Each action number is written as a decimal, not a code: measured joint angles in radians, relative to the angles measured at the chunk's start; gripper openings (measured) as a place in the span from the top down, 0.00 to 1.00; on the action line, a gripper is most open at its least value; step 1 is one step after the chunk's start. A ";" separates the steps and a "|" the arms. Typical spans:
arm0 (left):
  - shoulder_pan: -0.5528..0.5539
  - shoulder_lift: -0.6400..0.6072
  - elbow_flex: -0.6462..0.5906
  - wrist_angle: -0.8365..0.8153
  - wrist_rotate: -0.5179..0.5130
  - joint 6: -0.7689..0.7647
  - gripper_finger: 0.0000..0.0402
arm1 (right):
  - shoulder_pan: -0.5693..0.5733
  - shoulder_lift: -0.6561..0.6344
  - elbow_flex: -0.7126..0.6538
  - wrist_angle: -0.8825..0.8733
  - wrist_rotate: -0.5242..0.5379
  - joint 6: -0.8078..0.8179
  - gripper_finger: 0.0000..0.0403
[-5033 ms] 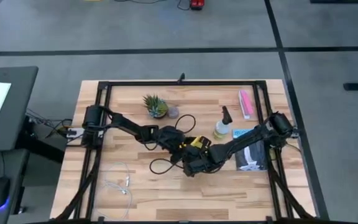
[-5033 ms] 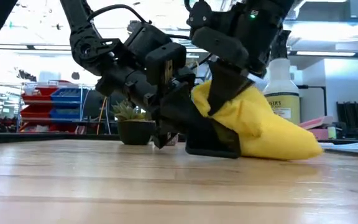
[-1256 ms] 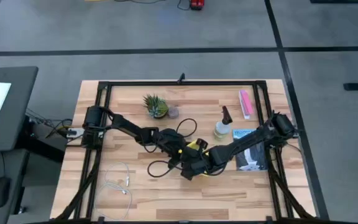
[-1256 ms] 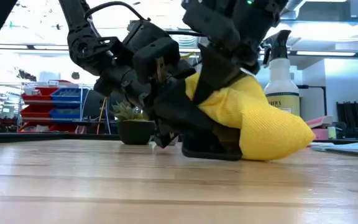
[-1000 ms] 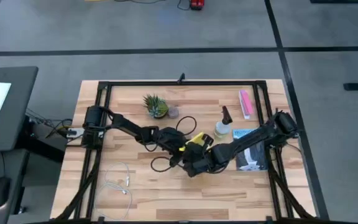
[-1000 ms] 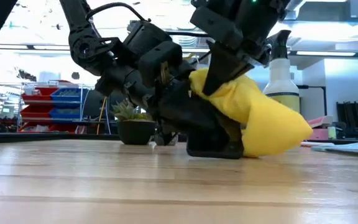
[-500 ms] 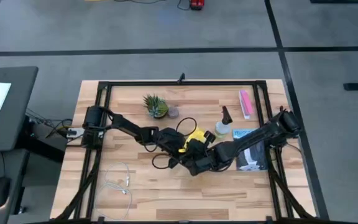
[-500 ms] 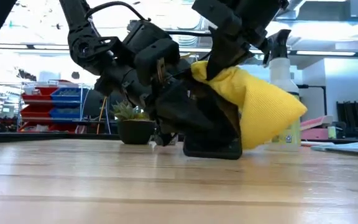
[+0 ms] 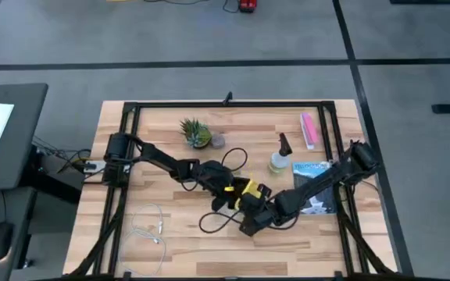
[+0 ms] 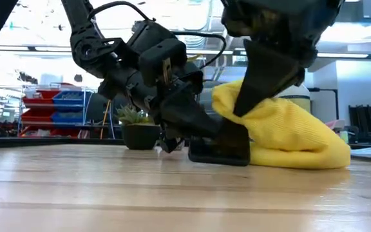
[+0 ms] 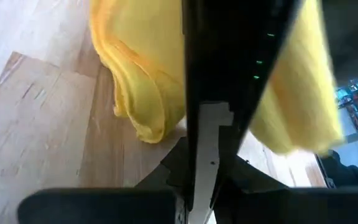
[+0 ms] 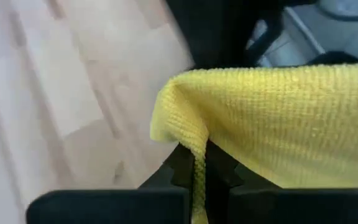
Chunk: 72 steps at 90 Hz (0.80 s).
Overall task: Apply microfiber cloth
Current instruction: Wipe the front side of the cellphone using the yellow microfiber cloth
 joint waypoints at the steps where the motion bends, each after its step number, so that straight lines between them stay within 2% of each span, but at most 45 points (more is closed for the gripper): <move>1: 0.000 0.000 0.000 0.003 -0.004 -0.003 0.96 | 0.000 0.000 -0.002 0.012 -0.005 -0.007 1.00; 9: 0.007 0.000 0.000 0.046 -0.025 -0.035 0.96 | -0.001 0.000 -0.018 0.068 -0.013 -0.047 1.00; 37: 0.034 0.005 -0.002 0.238 -0.151 -0.093 0.96 | -0.007 0.000 -0.018 0.055 0.004 -0.055 1.00; 53: 0.031 0.003 -0.002 0.350 -0.167 -0.107 0.96 | 0.025 0.000 -0.018 -0.115 0.181 0.108 1.00; 62: 0.024 0.001 -0.002 0.373 -0.164 -0.109 0.96 | 0.038 0.000 -0.018 -0.220 0.244 0.230 1.00; 72: 0.019 -0.002 -0.001 0.390 -0.166 -0.109 0.96 | 0.049 0.000 -0.018 -0.217 0.335 0.267 1.00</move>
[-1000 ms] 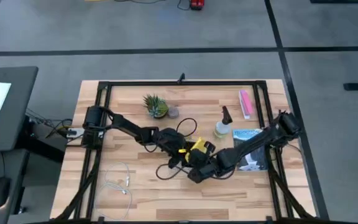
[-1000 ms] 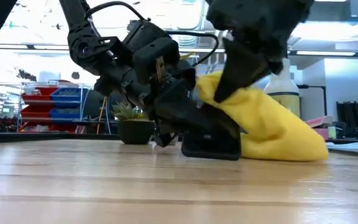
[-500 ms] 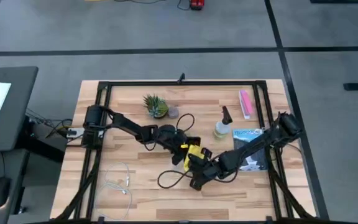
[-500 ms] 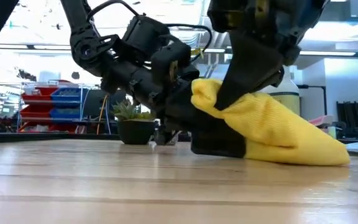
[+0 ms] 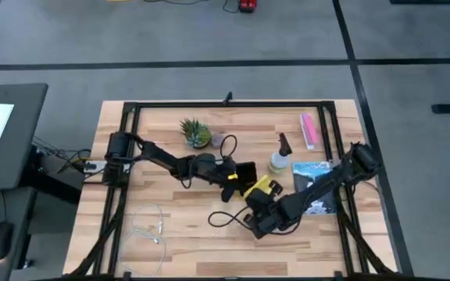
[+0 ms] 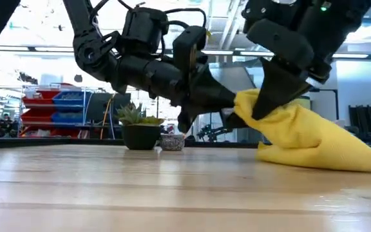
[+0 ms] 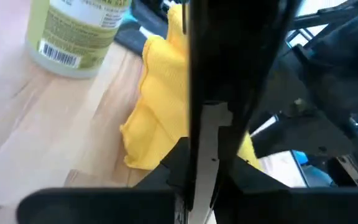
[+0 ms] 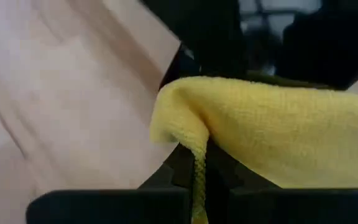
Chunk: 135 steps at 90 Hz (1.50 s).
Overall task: Apply microfiber cloth
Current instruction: Wipe the front side of the cellphone using the yellow microfiber cloth
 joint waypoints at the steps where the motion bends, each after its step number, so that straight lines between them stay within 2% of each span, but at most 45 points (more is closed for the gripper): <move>1: 0.000 0.000 0.000 0.002 0.000 0.000 0.96 | 0.000 0.000 0.000 0.010 0.006 -0.004 1.00; 19: -0.001 -0.001 0.001 0.068 -0.008 -0.016 0.96 | -0.042 0.015 0.002 0.283 -0.016 -0.183 1.00; 29: -0.002 -0.001 0.002 0.069 -0.009 -0.016 0.96 | -0.056 0.017 0.001 0.216 -0.014 -0.164 1.00; 46: -0.004 -0.001 0.002 0.059 -0.006 0.000 0.96 | -0.024 0.002 0.002 -0.038 -0.001 0.008 1.00; 62: -0.005 -0.001 0.002 0.054 0.011 0.007 0.96 | 0.010 0.002 0.002 -0.177 0.008 0.151 1.00; 73: -0.008 -0.002 0.002 0.054 0.024 0.007 0.96 | 0.017 0.002 0.001 -0.144 0.015 0.148 1.00; 100: -0.008 -0.002 0.002 0.060 0.019 0.007 0.96 | -0.022 0.002 0.000 0.016 0.016 -0.005 1.00; 115: -0.011 -0.002 0.002 0.058 0.025 0.007 0.96 | -0.039 0.002 0.001 0.171 0.047 -0.118 1.00; 123: -0.011 -0.002 0.002 0.060 0.022 0.007 0.96 | -0.041 0.002 0.001 0.166 0.083 -0.128 1.00; 135: -0.010 -0.002 0.002 0.044 0.013 0.008 0.96 | -0.040 0.002 0.004 0.077 0.074 -0.056 1.00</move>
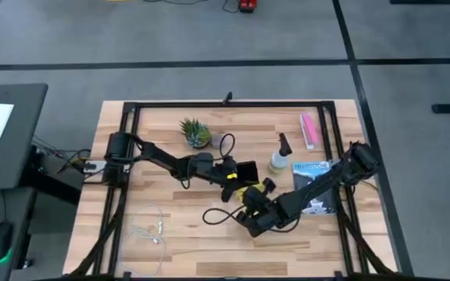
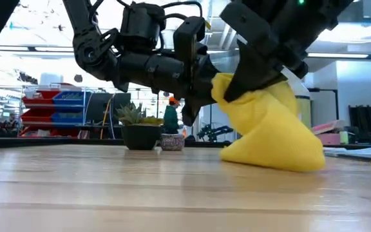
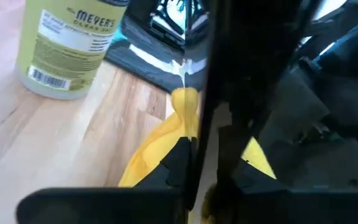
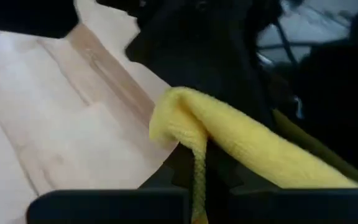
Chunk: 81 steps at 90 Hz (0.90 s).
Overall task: Apply microfiber cloth
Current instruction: Wipe the front side of the cellphone using the yellow microfiber cloth
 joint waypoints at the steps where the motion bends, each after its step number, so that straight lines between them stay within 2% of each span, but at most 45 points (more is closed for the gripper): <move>1: 0.000 0.000 0.000 -0.002 -0.001 0.000 0.96 | 0.001 0.000 0.000 -0.012 -0.002 0.008 1.00; 20: 0.000 0.000 0.000 -0.076 0.004 -0.001 0.96 | 0.044 0.000 -0.001 -0.252 -0.020 0.200 1.00; 30: -0.002 0.000 0.000 -0.163 0.075 -0.028 0.96 | 0.063 0.000 -0.004 -0.330 -0.035 0.269 1.00; 44: -0.002 0.000 0.000 -0.313 0.189 -0.082 0.96 | 0.075 0.000 -0.004 -0.318 -0.039 0.275 1.00; 52: -0.001 -0.005 0.002 -0.391 0.215 -0.083 0.96 | 0.077 0.000 -0.004 -0.295 -0.044 0.263 1.00; 68: -0.002 -0.004 0.002 -0.435 0.213 -0.064 0.94 | 0.076 0.001 -0.003 -0.206 -0.044 0.162 1.00; 81: -0.002 -0.003 0.002 -0.420 0.183 -0.064 0.88 | 0.075 0.001 -0.003 -0.177 -0.046 0.135 1.00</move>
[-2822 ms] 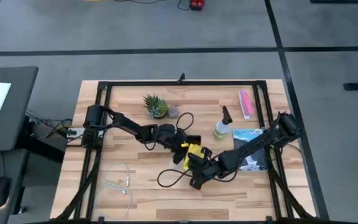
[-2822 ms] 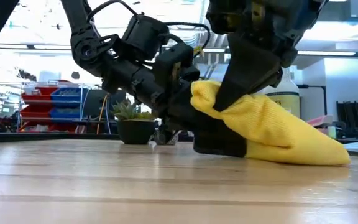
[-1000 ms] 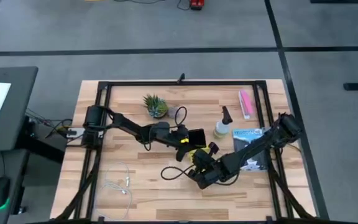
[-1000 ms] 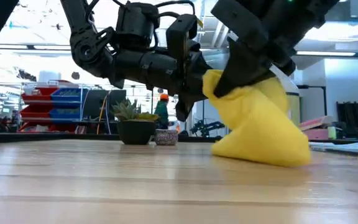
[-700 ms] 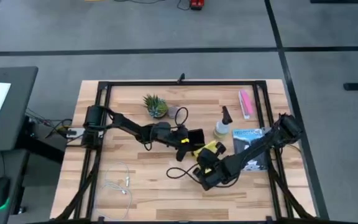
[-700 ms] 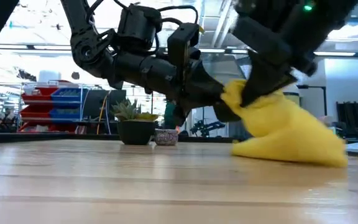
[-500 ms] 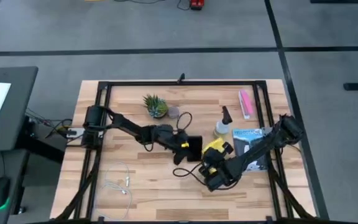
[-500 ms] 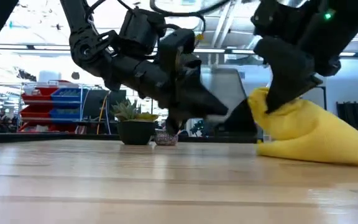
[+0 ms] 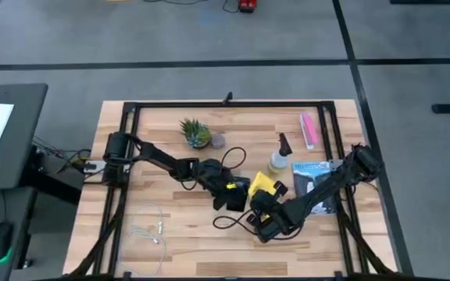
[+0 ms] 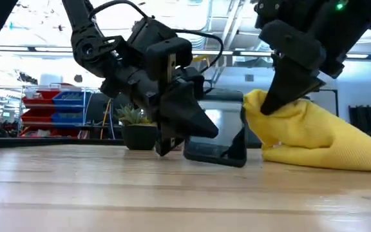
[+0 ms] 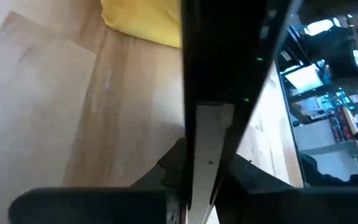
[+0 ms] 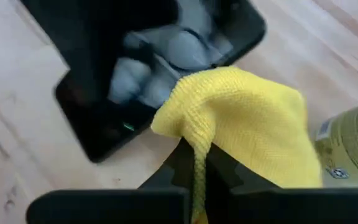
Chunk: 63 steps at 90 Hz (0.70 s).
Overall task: Apply microfiber cloth
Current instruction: Wipe the front side of the cellphone using the yellow microfiber cloth
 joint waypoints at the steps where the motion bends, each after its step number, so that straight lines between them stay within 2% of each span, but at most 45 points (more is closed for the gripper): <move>1: 0.000 0.000 0.000 0.002 -0.002 0.000 0.88 | 0.000 0.000 0.000 0.000 0.000 0.000 1.00; 30: 0.001 0.005 -0.003 0.100 -0.004 0.023 0.66 | 0.000 0.000 0.000 0.067 -0.011 -0.065 1.00; 63: 0.001 0.005 -0.003 0.106 0.029 0.029 0.64 | -0.021 0.000 0.000 0.086 -0.034 -0.103 1.00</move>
